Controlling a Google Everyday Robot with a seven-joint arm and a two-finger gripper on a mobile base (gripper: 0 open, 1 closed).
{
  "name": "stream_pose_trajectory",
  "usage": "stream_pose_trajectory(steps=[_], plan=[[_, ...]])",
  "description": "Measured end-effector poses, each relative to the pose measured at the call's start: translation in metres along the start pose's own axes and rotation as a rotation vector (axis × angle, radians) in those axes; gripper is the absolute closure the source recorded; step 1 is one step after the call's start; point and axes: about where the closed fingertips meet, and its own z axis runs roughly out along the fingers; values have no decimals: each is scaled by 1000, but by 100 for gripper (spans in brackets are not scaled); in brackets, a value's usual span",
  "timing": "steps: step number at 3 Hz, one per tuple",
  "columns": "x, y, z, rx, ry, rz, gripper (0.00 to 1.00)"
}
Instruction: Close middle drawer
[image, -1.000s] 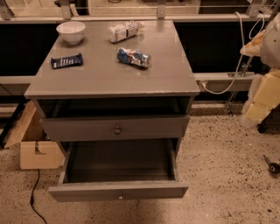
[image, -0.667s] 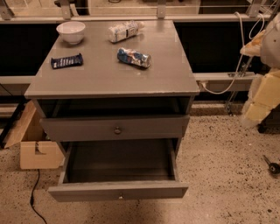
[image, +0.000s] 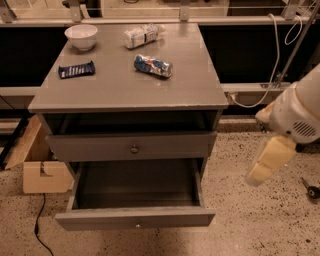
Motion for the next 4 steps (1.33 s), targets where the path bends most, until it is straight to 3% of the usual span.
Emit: stream_pose_trajectory(steps=[1,2,3,4], plan=[[13,22,70,-94,-72,111,0],[15,38,127,-109,-155,208,0],[16,40,131,-113,-150,208,0],[35,50,179,-167,-140,188,0]])
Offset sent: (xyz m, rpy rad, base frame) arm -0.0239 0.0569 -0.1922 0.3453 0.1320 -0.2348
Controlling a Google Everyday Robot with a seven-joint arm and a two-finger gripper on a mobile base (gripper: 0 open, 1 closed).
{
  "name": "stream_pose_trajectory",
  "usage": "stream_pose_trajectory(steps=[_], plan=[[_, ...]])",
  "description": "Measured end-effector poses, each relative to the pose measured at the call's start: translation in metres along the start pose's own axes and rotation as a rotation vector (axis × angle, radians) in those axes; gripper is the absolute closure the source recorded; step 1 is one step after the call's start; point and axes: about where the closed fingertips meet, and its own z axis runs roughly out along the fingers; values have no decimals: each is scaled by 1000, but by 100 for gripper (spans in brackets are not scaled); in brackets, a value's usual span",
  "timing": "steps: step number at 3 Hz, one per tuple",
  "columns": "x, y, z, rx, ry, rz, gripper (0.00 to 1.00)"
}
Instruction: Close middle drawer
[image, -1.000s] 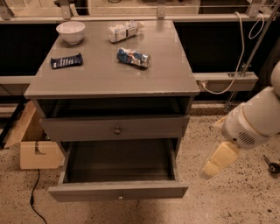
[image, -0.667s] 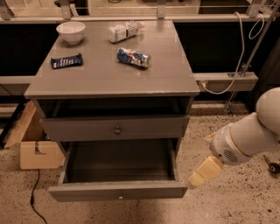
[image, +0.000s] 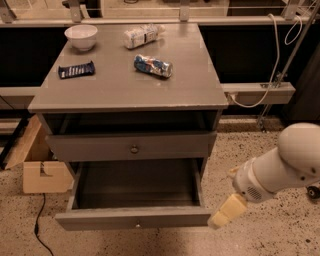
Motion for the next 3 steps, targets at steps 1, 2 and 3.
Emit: stream_pose_trajectory(steps=[1,2,3], plan=[[35,-1,62,-81,-17,-32,18],[61,-3,119,-145,-33,-86,41],[74,-9,174,-181,-36,-120,64]])
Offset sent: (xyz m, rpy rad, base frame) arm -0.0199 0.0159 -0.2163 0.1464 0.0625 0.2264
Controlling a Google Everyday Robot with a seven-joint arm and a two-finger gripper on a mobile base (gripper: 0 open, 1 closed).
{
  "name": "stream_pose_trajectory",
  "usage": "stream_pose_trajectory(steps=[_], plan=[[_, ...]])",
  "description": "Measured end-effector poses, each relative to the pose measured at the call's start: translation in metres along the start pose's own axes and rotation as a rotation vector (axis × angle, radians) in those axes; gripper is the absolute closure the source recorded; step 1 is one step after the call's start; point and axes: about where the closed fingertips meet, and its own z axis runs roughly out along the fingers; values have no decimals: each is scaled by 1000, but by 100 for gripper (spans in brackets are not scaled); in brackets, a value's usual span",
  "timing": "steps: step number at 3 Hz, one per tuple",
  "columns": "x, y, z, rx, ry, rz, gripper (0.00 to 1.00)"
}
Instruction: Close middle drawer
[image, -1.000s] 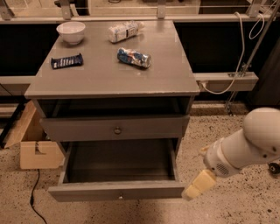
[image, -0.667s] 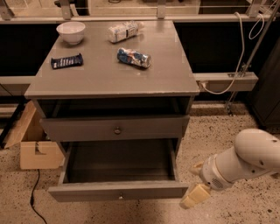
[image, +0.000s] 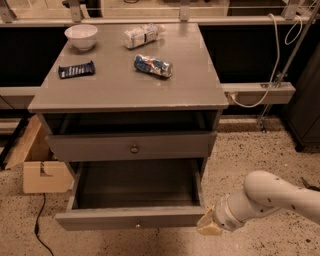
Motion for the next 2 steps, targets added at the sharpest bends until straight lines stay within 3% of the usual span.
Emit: stream_pose_trajectory(steps=[1,2], plan=[[6,-15,47,-7,-1,-33,88],[5,-29,82,30,-11,-69,100]])
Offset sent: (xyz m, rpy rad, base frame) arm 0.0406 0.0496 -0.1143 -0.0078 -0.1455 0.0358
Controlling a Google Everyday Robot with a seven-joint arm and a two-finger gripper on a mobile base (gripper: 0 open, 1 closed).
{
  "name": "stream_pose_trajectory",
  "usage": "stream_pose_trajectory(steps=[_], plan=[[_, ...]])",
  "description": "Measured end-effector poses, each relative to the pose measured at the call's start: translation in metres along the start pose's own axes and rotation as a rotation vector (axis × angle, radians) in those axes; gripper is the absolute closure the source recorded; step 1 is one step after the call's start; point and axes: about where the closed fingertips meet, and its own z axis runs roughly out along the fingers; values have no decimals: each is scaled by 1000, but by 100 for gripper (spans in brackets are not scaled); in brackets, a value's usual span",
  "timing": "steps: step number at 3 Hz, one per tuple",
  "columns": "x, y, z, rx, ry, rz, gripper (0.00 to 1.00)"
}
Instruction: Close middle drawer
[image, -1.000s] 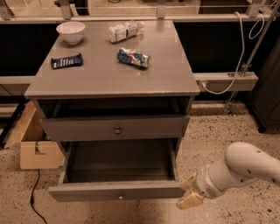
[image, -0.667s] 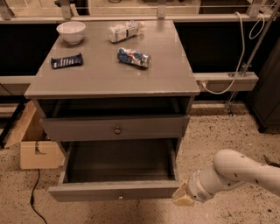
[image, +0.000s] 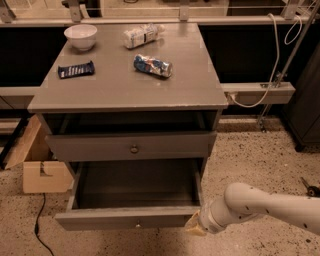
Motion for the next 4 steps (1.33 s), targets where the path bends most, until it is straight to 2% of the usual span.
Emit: stream_pose_trajectory(steps=[1,2,4], plan=[[-6,-22,24,96,-33,-25,100],[-11,-35,27,137,-59,-32,100],[-35,-70,37,218,-175,-77,100]])
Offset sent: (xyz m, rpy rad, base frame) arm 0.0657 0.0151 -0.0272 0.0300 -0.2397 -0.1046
